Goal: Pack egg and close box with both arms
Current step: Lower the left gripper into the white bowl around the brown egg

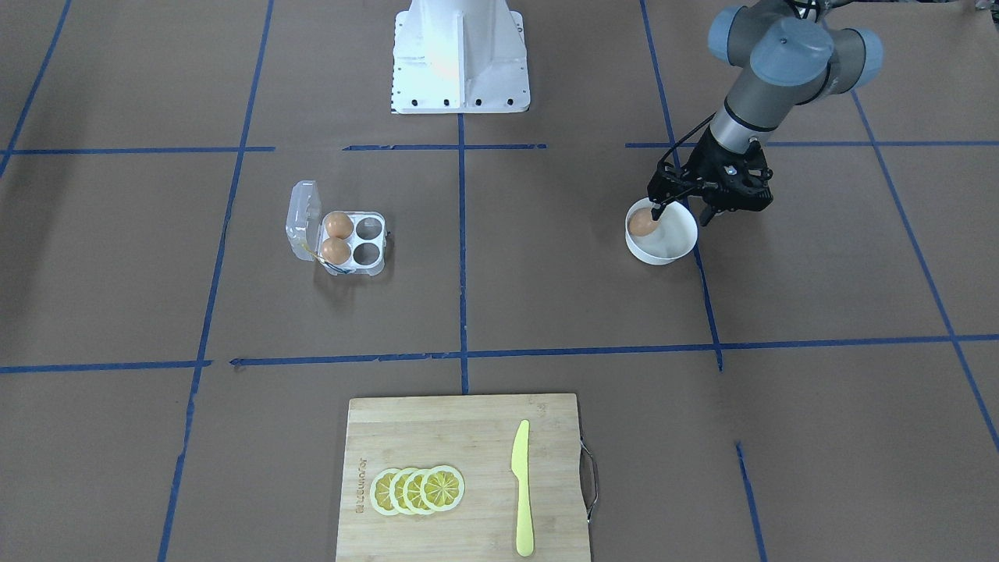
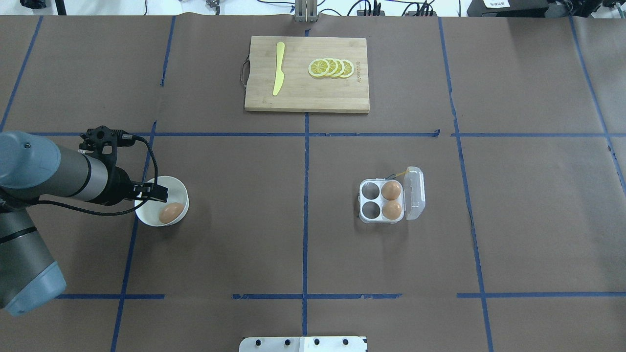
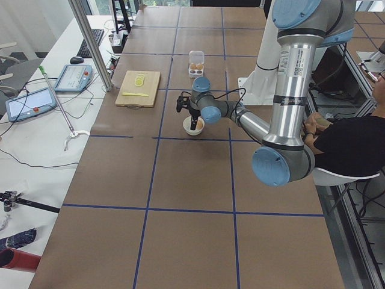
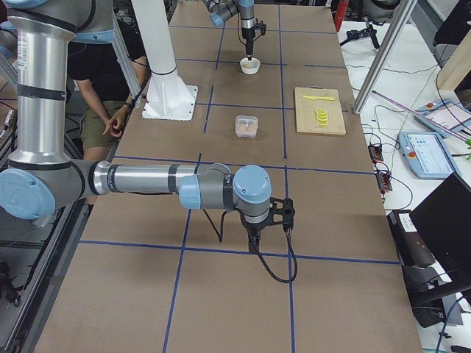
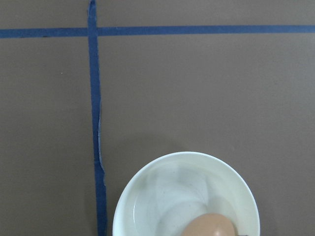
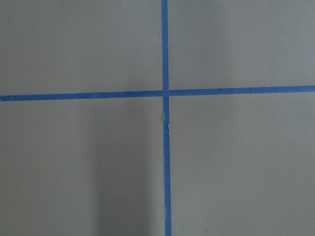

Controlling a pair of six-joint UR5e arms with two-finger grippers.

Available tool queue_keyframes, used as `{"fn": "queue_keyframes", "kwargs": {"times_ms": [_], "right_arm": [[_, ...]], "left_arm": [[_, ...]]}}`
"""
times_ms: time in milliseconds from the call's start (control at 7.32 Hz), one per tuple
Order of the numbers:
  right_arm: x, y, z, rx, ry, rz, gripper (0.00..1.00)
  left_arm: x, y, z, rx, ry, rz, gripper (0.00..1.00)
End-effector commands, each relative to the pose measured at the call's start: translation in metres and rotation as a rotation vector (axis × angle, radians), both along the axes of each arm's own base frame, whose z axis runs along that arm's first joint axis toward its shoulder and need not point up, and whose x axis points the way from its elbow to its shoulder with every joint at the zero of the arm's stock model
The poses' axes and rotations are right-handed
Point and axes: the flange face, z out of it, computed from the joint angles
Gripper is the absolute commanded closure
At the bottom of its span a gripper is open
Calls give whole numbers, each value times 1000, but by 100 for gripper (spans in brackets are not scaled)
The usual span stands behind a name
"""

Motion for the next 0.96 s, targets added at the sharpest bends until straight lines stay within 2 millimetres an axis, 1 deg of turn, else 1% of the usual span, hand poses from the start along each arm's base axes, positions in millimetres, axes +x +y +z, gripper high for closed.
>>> {"fn": "queue_keyframes", "kwargs": {"times_ms": [0,137,273,683,820], "right_arm": [[0,0,2,-5,-1,1,0],[0,0,2,-4,0,0,0],[0,0,2,-4,-2,0,0],[-2,1,0,-2,-35,-2,0],[-3,1,-2,2,-41,-3,0]], "left_arm": [[22,4,-1,0,-2,28,15],[32,9,-3,-1,1,43,15],[34,11,-4,1,2,48,15],[36,10,4,-4,-11,50,16],[38,10,5,-5,-13,51,18]]}}
